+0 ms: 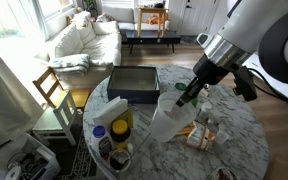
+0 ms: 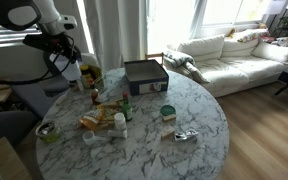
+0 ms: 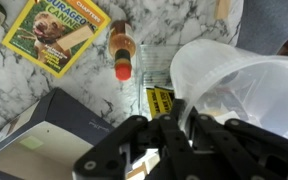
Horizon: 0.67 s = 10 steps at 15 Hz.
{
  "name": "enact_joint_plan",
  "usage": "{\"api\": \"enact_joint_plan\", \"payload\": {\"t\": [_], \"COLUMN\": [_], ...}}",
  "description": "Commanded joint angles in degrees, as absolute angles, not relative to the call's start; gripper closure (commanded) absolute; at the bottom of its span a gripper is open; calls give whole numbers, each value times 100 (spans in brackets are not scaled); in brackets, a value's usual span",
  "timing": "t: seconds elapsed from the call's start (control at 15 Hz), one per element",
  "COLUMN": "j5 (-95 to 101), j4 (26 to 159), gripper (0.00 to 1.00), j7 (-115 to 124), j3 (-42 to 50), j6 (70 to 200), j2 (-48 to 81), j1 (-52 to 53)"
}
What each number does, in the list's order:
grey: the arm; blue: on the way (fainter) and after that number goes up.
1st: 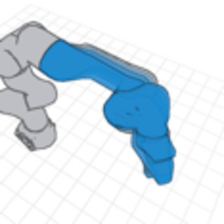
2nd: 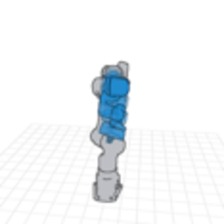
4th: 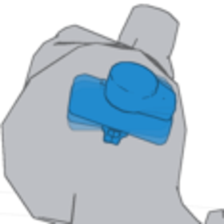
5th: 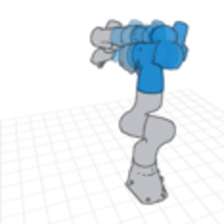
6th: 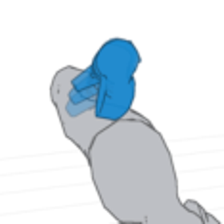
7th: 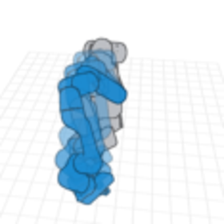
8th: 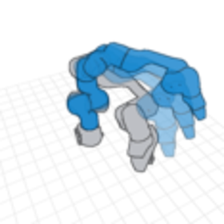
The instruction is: Remove the bottle with an orange cap from the clear case, put it on the table, put the plastic cup in the clear case ad then put the orange packet in the plastic cup in the clear case
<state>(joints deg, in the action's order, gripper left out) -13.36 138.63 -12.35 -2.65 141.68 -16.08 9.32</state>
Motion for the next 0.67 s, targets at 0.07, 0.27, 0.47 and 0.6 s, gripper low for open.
{"api": "enact_joint_plan", "payload": {"t": [0.07,0.27,0.47,0.6], "j5": [-1411,-1287,-1026,-672], "j4": [13774,13766,13772,13779], "gripper": [98,98,98,98], "j7": [-872,-472,-39,337], "j3": [-371,-499,-618,-647], "j6": [15205,15757,16200,16379], "j2": [-1127,-791,-437,-219], "j1": [959,919,837,745]}}
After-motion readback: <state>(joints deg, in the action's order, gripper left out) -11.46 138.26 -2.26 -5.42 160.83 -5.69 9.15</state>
